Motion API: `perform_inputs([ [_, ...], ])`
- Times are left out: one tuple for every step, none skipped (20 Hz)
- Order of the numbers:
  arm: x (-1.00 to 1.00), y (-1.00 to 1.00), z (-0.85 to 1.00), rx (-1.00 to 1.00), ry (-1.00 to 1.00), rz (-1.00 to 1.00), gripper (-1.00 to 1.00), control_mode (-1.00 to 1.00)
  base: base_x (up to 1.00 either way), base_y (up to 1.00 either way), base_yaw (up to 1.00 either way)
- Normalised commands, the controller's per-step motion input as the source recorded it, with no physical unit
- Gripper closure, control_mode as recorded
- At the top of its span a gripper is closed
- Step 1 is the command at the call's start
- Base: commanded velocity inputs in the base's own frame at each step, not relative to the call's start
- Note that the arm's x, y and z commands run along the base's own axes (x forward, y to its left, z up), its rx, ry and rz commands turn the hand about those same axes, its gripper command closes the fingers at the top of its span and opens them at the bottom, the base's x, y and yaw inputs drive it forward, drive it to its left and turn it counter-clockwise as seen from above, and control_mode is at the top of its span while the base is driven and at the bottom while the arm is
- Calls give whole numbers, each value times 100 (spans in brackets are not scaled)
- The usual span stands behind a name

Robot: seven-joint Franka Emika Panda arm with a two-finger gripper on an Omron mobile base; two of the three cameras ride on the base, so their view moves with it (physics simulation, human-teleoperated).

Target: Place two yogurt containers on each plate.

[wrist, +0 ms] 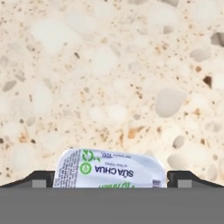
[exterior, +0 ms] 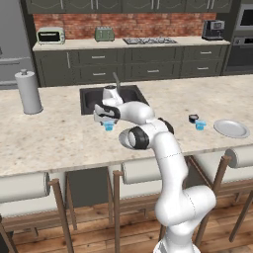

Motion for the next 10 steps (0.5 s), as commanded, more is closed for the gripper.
perform_inputs([
  [-9, 0, -13, 0, 0, 0, -100, -100, 0, 0, 0],
  [-7, 0, -10, 0, 0, 0, -100, -100, 0, 0, 0],
  [-7, 0, -12, 0, 0, 0, -100, -100, 0, 0, 0],
  [-7, 0, -10, 0, 0, 0, -100, -100, 0, 0, 0],
  [-8, 0, -11, 0, 0, 0, -100, -100, 0, 0, 0],
  [-6, 0, -13, 0, 0, 0, -100, -100, 0, 0, 0],
  [-6, 0, -10, 0, 0, 0, -100, -100, 0, 0, 0],
  [-7, 0, -10, 0, 0, 0, -100, -100, 0, 0, 0],
  [-10, 0, -10, 0, 0, 0, -100, -100, 0, 0, 0],
  [-10, 0, -10, 0, 0, 0, -100, -100, 0, 0, 0],
])
